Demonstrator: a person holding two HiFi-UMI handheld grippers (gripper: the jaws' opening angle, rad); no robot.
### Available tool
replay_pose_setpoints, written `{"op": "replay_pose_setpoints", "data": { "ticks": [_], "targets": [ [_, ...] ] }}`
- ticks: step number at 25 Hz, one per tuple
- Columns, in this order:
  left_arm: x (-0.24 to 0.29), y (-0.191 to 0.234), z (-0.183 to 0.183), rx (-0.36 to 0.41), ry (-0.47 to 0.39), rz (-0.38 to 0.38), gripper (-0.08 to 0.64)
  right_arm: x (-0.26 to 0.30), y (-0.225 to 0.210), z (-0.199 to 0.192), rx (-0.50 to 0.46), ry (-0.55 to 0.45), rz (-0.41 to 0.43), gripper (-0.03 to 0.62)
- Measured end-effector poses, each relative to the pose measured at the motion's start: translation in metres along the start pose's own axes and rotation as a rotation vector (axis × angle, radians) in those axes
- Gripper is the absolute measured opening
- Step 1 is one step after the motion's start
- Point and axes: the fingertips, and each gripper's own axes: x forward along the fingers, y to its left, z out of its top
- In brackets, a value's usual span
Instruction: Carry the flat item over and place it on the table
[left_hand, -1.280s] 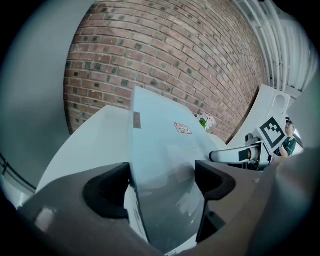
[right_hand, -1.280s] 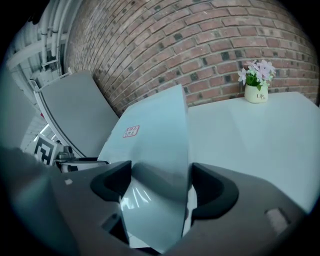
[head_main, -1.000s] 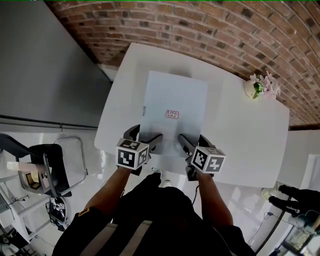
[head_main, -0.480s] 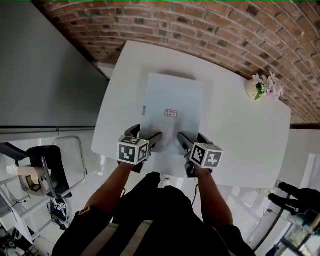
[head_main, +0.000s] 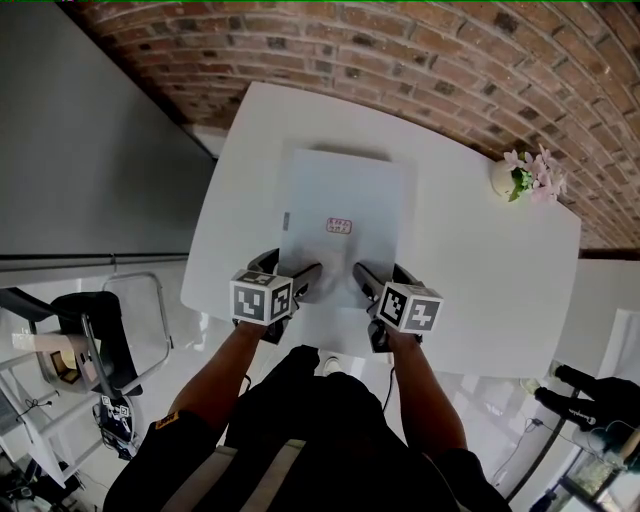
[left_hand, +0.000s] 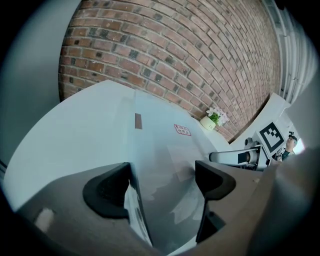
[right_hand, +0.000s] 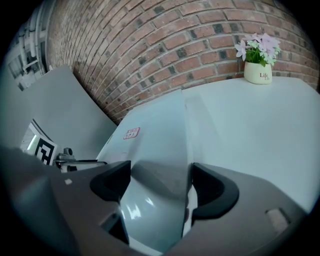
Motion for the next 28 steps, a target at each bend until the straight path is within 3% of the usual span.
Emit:
{"op": "replay_pose_setpoints", "data": {
  "ticks": [6,14,23,28],
  "targets": [
    [0.0,-0.001,-0.004,-0.01,-0.005,-0.016,0.428,-0.002,0.0,0.001,-0.001,-0.02,0.001,0.39],
    [-0.023,-0.001,0.005,0.126,-0.066,0.09,0.384,-0.022,-0.003,0.011,-0.062,-0.089,-0.067,0.377],
    [-0.068,-0.015,0.009,0.165,-0.16,0.211,0.256,-0.065,0.022,0.014,-0.185,-0.187,-0.071,0.282],
    [-0.087,-0.038,0.0,0.201,-0.161,0.268,0.146,-0.091,0.043,0.01,-0.226,-0.231,-0.049,0.196]
  ]
}}
